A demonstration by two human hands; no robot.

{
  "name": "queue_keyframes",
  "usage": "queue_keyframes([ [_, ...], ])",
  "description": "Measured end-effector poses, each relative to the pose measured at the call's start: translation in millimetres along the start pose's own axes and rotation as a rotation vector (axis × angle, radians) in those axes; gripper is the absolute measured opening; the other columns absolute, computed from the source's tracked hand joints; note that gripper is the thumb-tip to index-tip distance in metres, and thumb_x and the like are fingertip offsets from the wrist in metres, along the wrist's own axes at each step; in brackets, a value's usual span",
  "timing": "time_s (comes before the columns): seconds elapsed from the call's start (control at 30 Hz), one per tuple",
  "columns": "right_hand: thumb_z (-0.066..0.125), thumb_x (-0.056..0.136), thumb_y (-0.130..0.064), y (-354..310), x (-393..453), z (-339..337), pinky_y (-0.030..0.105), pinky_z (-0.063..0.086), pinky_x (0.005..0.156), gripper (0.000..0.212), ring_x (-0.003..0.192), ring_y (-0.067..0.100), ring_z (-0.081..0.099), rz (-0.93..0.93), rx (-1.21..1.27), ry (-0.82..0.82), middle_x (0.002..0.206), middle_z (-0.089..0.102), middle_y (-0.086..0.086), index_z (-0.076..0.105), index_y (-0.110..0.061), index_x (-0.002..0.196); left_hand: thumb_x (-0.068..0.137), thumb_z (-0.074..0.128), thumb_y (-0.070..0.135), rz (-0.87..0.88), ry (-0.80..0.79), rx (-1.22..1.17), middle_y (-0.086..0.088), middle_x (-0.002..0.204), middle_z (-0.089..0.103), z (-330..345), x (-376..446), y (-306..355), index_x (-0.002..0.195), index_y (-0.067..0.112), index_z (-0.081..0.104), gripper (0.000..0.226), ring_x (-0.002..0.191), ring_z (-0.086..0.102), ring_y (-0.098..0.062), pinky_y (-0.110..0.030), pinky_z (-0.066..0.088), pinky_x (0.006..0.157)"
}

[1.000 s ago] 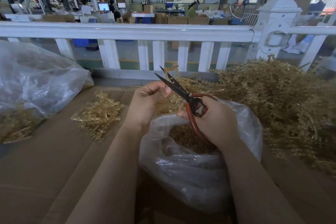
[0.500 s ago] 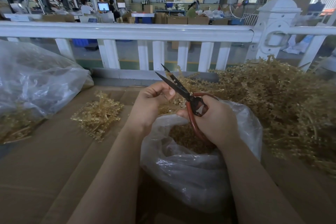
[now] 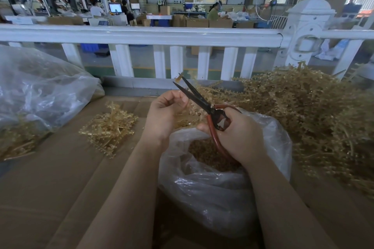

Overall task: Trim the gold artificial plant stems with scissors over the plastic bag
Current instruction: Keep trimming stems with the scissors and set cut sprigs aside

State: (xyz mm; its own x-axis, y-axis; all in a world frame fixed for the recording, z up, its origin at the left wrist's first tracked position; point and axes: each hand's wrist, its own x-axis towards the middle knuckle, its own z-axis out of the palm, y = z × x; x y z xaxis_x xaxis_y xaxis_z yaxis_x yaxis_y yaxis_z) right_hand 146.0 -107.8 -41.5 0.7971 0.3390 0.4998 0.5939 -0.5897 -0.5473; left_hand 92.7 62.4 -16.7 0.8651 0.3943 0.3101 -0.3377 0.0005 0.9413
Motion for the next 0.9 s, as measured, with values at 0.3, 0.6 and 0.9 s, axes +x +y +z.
queue_keyframes([
  [0.3,0.075,0.083,-0.050,0.2,2.7,4.7,0.024,0.045,0.059,0.023,0.061,0.002,0.059,0.099,0.357,0.039,0.068,0.065,-0.022,0.068,-0.028,0.080,0.092,0.063,0.003,-0.054,-0.144,0.098,-0.014,0.086,0.069,9.1,-5.4,-1.3,0.088,0.000,0.069,0.008,0.078,0.063,-0.013,-0.022,0.051,0.078],
  [0.6,0.075,0.089,-0.029,1.1,5.0,4.4,0.028,0.043,0.057,0.020,0.053,0.001,0.053,0.081,0.466,-0.040,0.056,0.060,-0.017,0.066,-0.024,0.071,0.091,0.069,0.018,-0.091,-0.129,0.101,-0.003,0.079,0.069,9.4,-4.4,-2.7,0.092,0.004,0.070,0.015,0.072,0.062,-0.009,-0.027,0.049,0.078],
  [0.9,0.064,0.061,-0.083,-1.4,2.5,4.2,0.023,0.043,0.064,0.046,0.075,-0.006,0.061,0.087,0.352,0.015,0.078,0.064,-0.034,0.062,-0.039,0.078,0.093,0.064,0.009,-0.010,0.020,-0.028,0.001,0.076,0.069,6.9,-2.0,-1.9,0.095,0.007,0.069,0.006,0.069,0.062,-0.004,-0.012,0.047,0.069],
])
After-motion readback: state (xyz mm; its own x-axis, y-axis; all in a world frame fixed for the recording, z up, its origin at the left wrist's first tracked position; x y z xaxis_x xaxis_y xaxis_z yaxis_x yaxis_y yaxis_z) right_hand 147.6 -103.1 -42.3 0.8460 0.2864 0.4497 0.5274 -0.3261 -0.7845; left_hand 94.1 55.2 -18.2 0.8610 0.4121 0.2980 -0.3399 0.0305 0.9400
